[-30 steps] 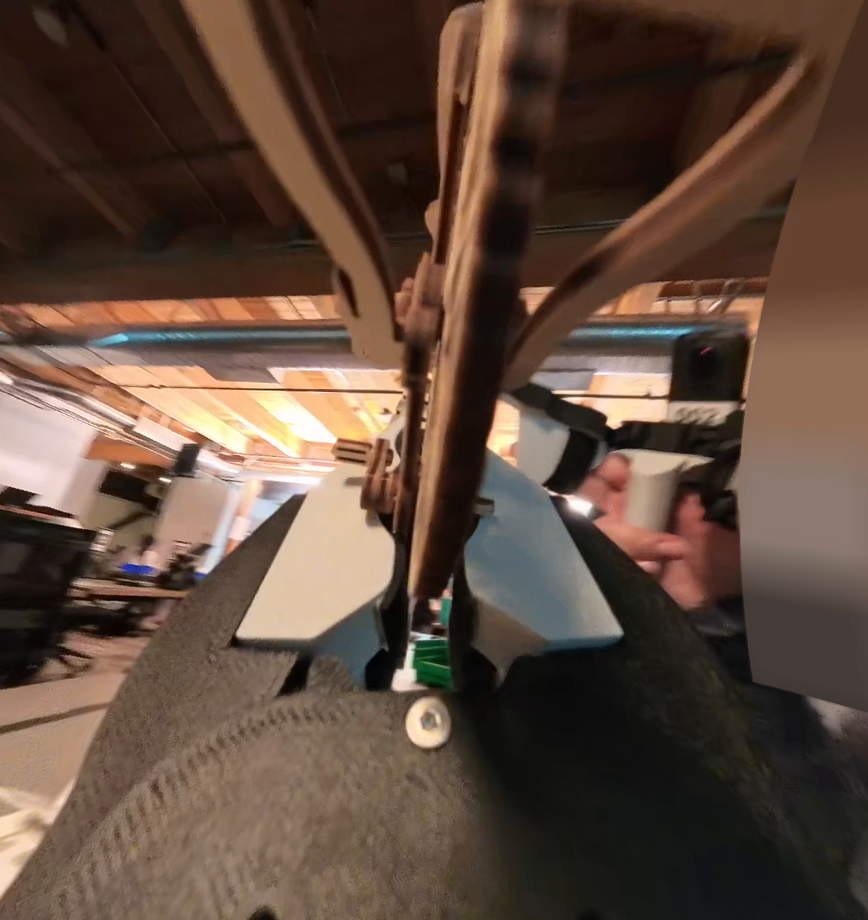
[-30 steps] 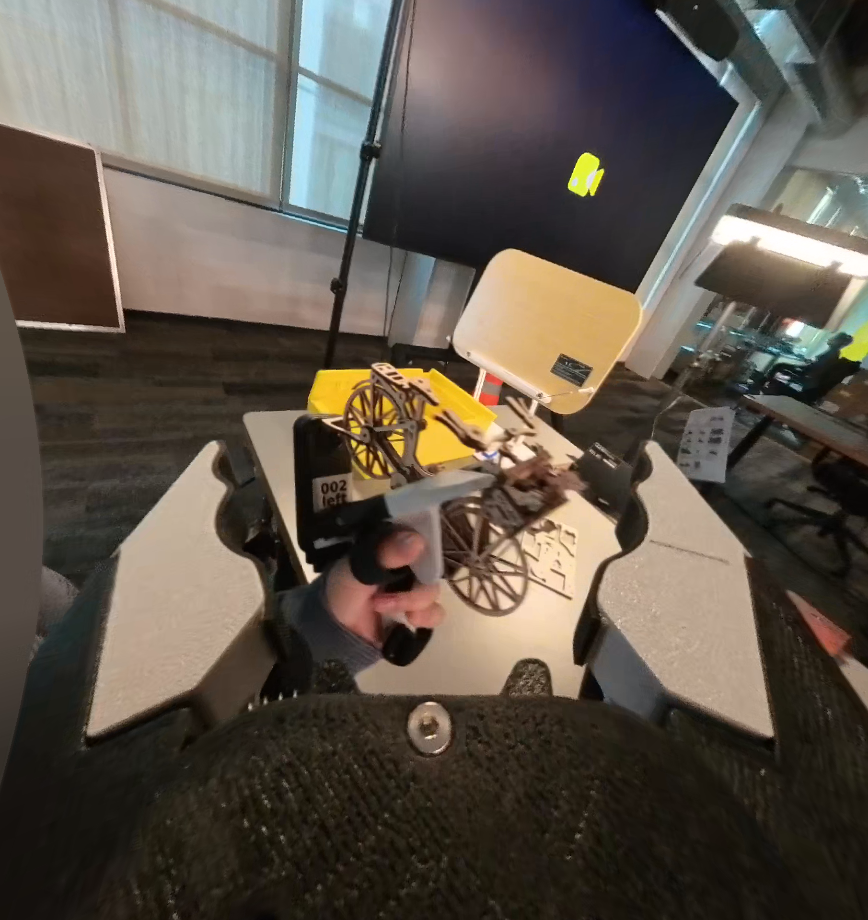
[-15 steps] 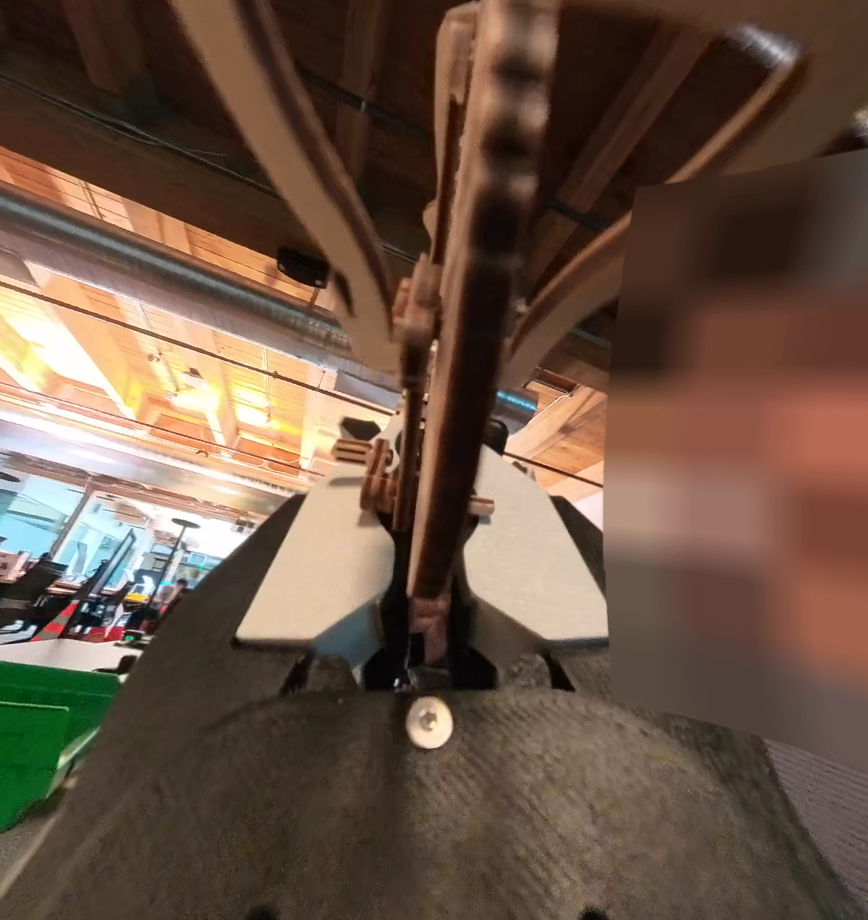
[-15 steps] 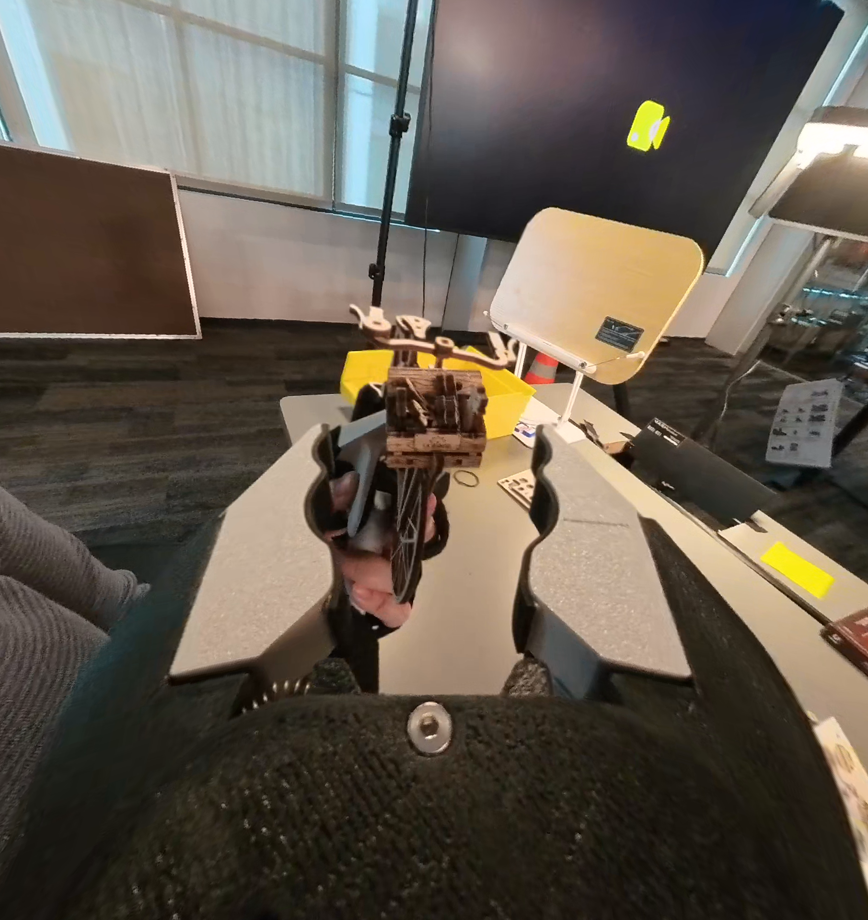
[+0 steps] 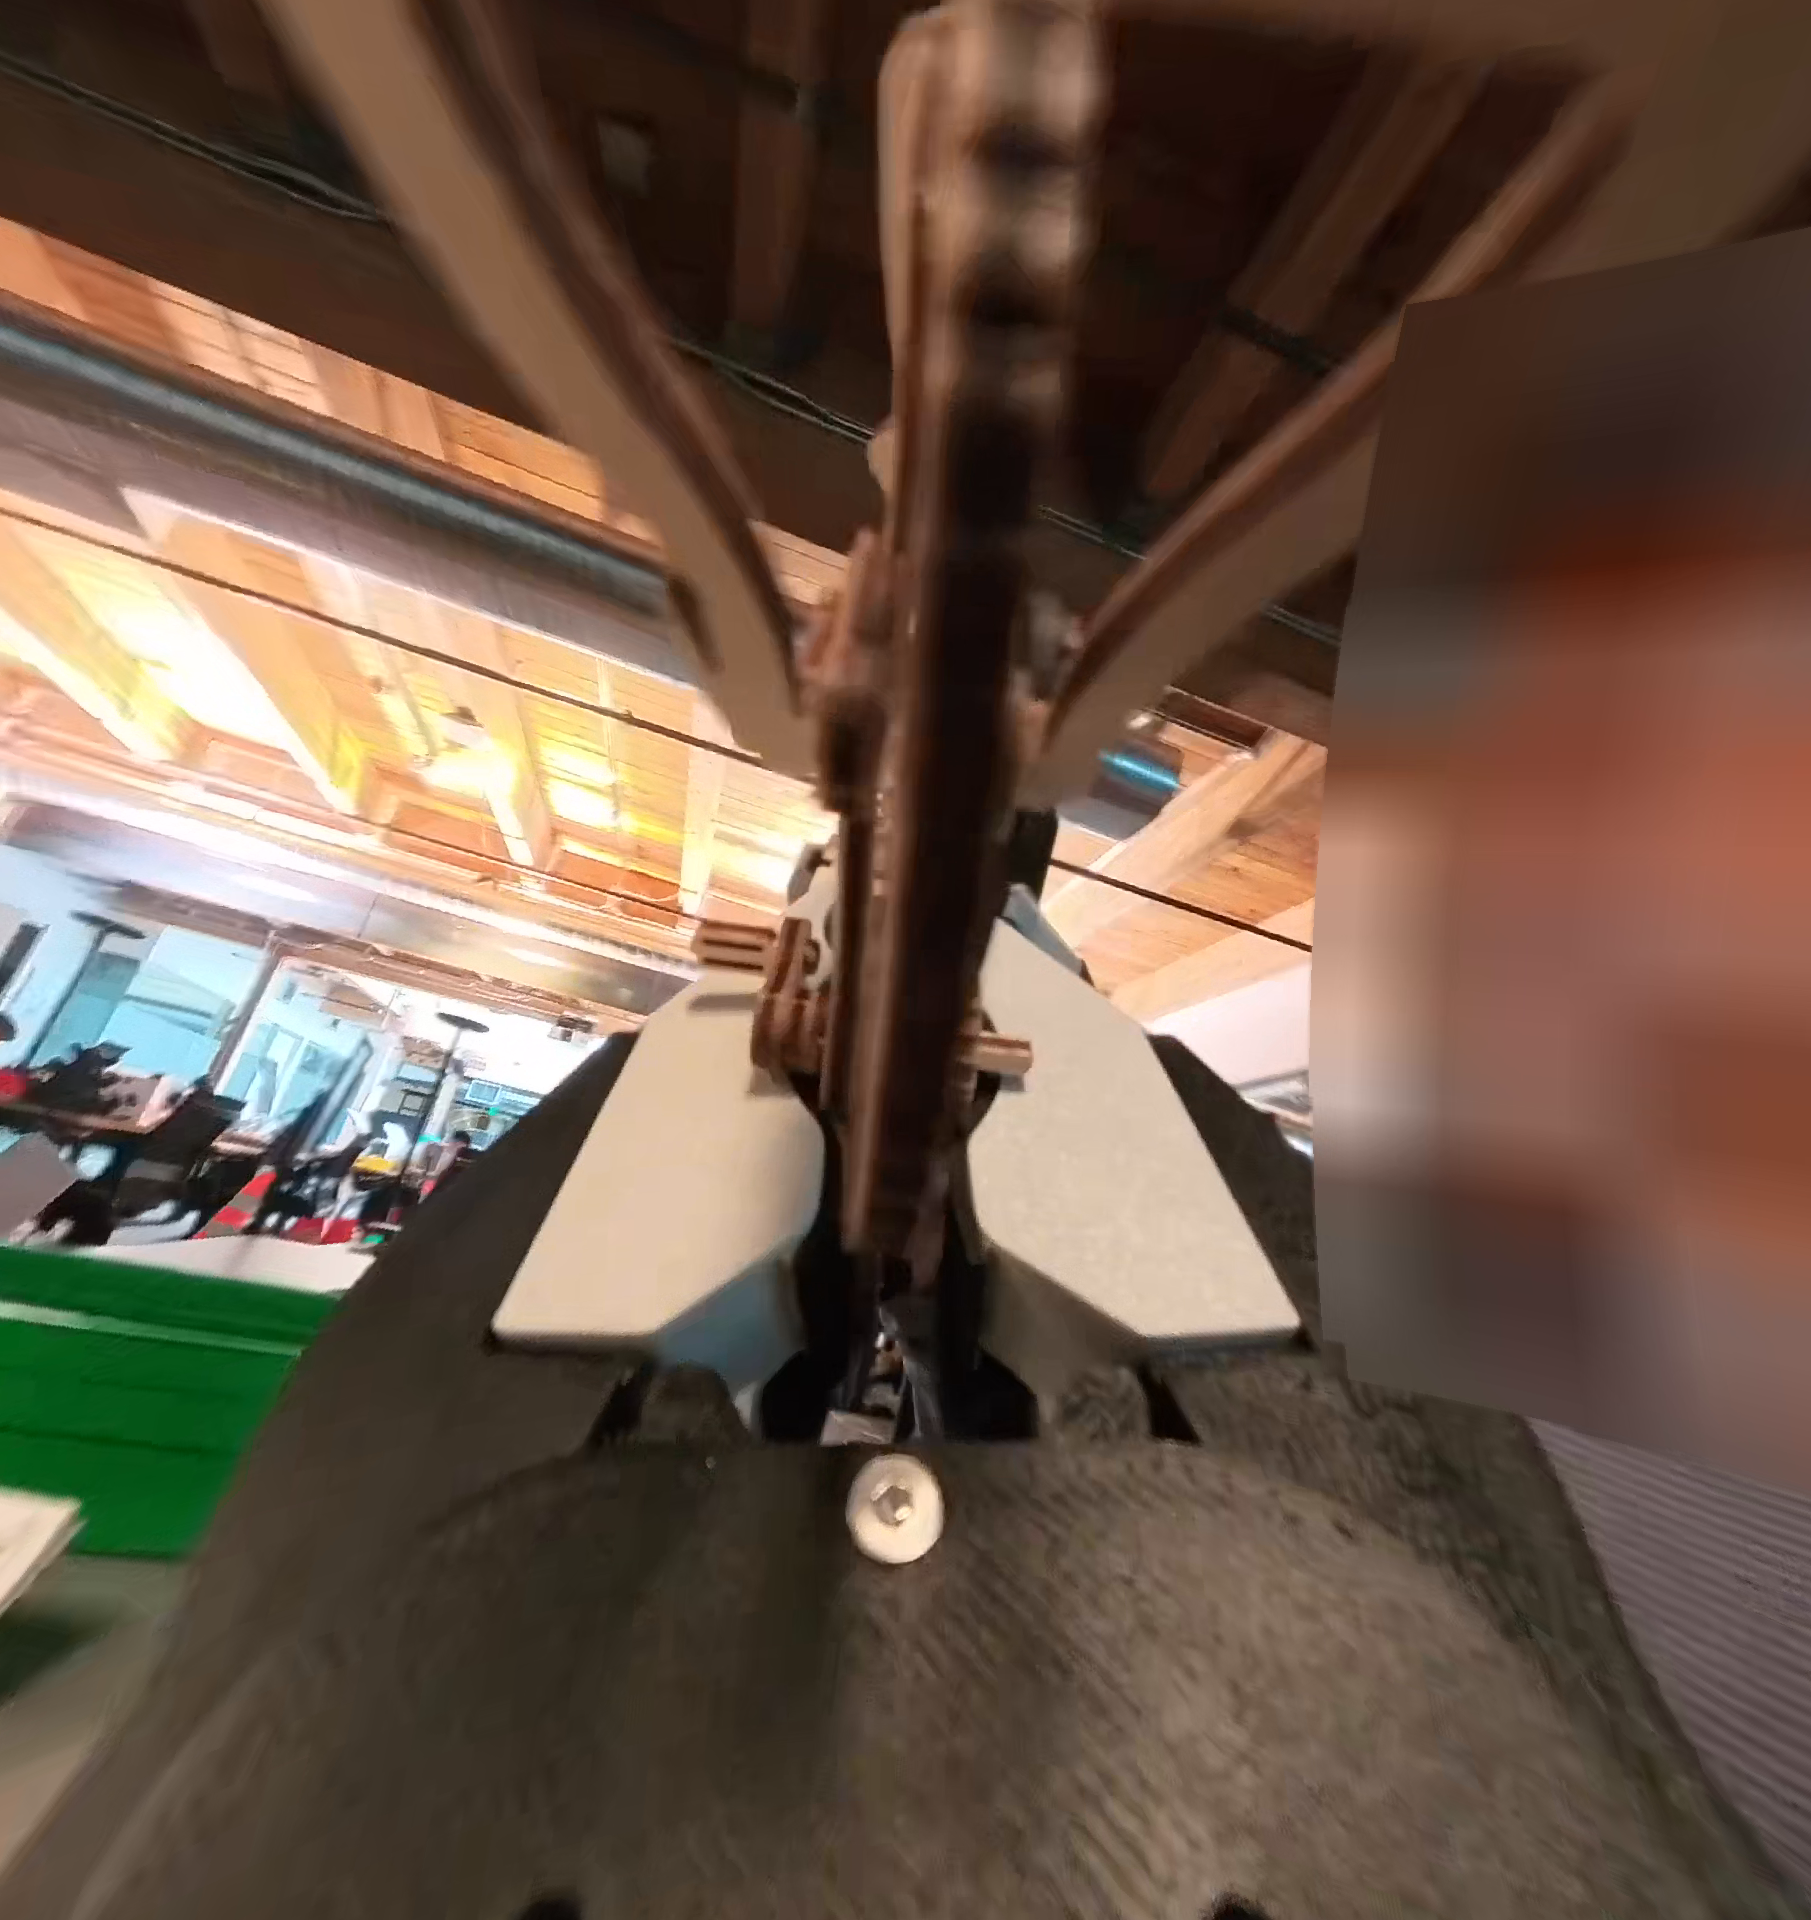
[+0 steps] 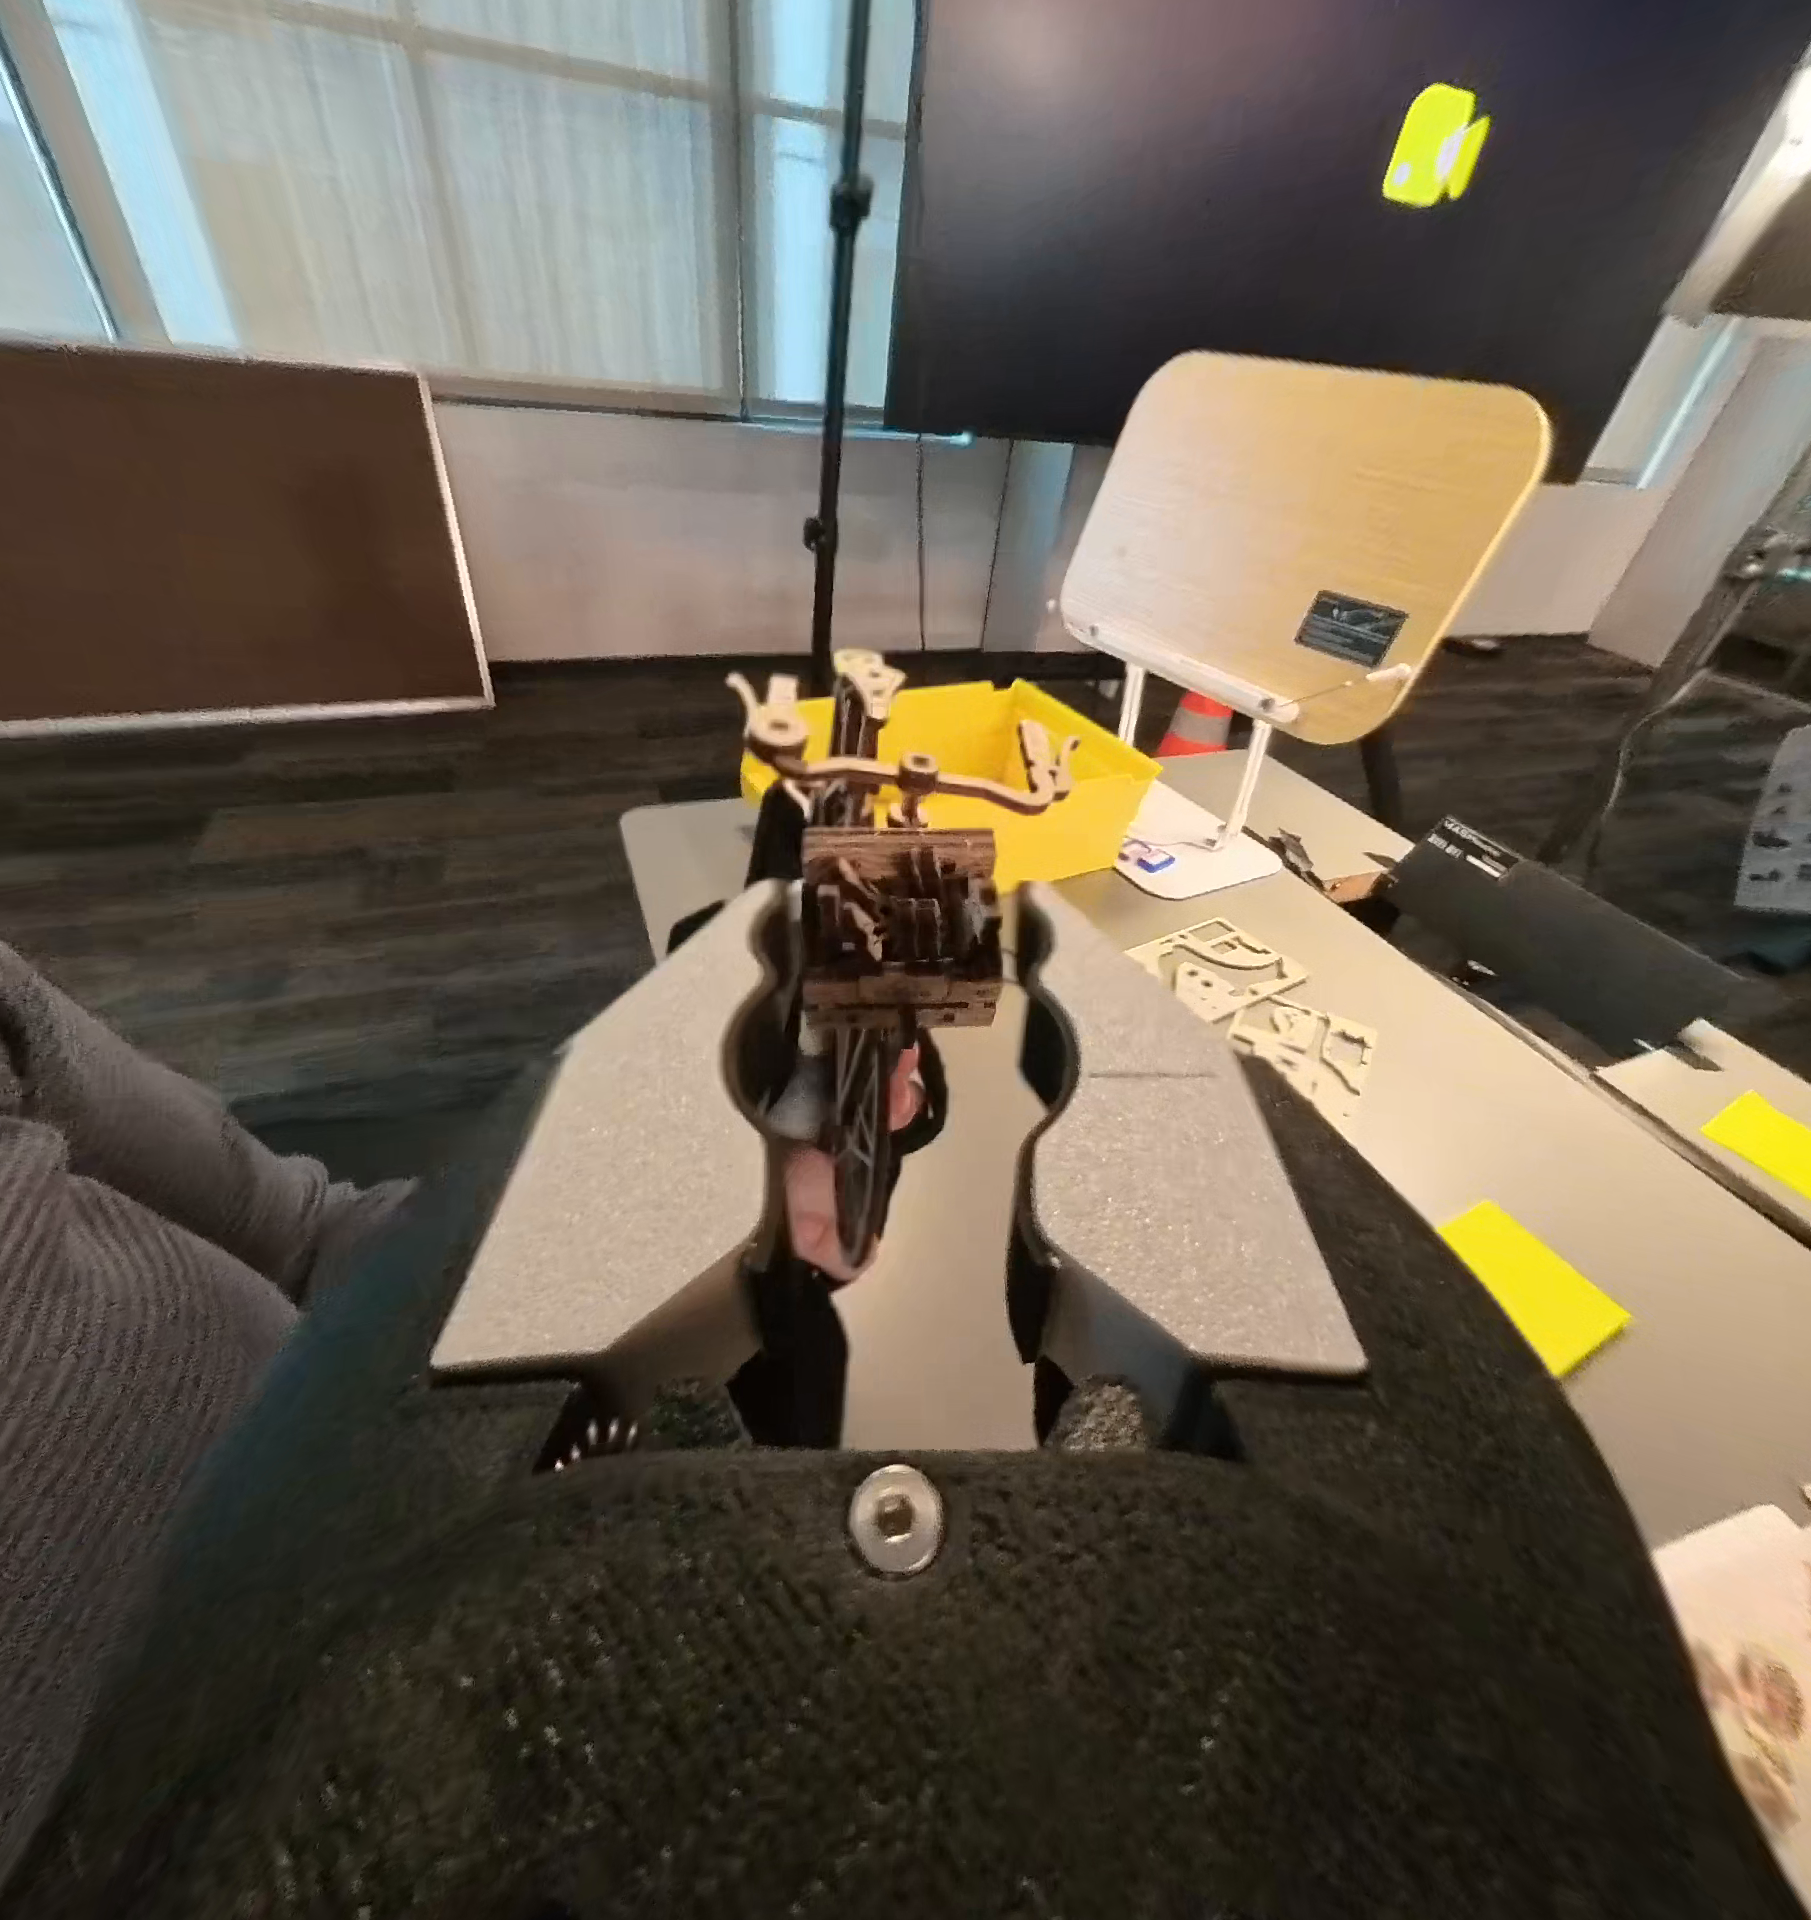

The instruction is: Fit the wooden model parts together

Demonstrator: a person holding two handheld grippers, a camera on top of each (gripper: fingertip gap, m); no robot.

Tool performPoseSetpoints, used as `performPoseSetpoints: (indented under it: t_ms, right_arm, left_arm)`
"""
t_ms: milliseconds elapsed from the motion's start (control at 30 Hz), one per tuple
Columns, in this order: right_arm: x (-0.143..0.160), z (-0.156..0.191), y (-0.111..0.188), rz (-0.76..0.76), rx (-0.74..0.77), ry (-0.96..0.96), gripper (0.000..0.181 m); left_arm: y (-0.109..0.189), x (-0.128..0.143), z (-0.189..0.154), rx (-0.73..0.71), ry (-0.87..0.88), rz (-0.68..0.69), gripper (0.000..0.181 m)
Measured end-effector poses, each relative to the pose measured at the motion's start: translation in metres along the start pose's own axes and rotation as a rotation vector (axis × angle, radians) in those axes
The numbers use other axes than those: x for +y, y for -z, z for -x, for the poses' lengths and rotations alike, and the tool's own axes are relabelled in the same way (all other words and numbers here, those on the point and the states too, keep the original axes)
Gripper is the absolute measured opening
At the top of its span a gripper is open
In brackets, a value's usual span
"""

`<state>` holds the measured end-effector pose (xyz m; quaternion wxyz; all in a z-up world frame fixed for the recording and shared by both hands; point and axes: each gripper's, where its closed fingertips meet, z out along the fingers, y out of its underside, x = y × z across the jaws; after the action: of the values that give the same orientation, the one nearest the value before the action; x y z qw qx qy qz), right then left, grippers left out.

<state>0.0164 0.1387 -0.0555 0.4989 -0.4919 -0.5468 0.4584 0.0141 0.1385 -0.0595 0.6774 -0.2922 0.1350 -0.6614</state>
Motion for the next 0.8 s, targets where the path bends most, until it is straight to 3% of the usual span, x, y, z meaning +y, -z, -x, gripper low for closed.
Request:
performPoseSetpoints:
  t_ms: [67, 133, 333, 433, 633, 767, 800]
  right_arm:
    - [0.007, -0.012, -0.002, -0.022, -0.004, -0.04, 0.066]
    - [0.029, -0.027, -0.006, 0.022, -0.011, -0.09, 0.068]
    - [0.091, -0.057, -0.033, 0.113, -0.117, -0.248, 0.045]
    - [0.103, -0.072, -0.051, 0.109, -0.152, -0.287, 0.045]
    - [0.125, -0.079, -0.083, 0.201, -0.263, -0.274, 0.01]
    - [0.125, -0.088, -0.098, 0.189, -0.28, -0.296, 0.007]
    - [0.124, -0.092, -0.101, 0.178, -0.276, -0.299, 0.006]
  left_arm:
    - [0.005, -0.002, 0.012, -0.026, 0.002, -0.023, 0.006]
    - [0.011, -0.005, 0.024, -0.04, 0.026, -0.047, 0.006]
    - [0.038, -0.012, 0.072, -0.135, 0.061, -0.074, 0.006]
    - [0.053, -0.017, 0.095, -0.191, 0.06, -0.09, 0.006]
    - [0.069, -0.026, 0.124, -0.252, 0.08, -0.106, 0.008]
    - [0.077, -0.039, 0.138, -0.307, 0.03, -0.129, 0.011]
    - [0.08, -0.041, 0.144, -0.336, 0.019, -0.129, 0.019]
